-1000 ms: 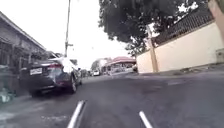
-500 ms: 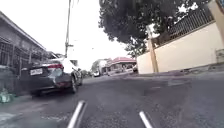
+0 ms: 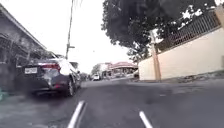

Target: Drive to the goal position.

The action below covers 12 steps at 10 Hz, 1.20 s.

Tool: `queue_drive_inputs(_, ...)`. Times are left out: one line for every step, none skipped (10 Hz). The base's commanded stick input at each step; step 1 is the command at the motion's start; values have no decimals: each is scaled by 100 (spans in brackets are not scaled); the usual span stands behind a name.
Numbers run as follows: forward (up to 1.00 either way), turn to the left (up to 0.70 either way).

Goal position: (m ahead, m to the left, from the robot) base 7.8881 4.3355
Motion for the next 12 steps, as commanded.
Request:
queue_drive_inputs(49, -11)
queue_drive_inputs(100, 0)
queue_drive_inputs(100, 1)
queue_drive_inputs(100, 2)
queue_drive_inputs(100, 1)
queue_drive_inputs(100, 1)
queue_drive_inputs(100, 0)
queue_drive_inputs(100, 0)
queue_drive_inputs(100, 0)
queue_drive_inputs(100, 0)
queue_drive_inputs(100, 0)
queue_drive_inputs(100, 0)
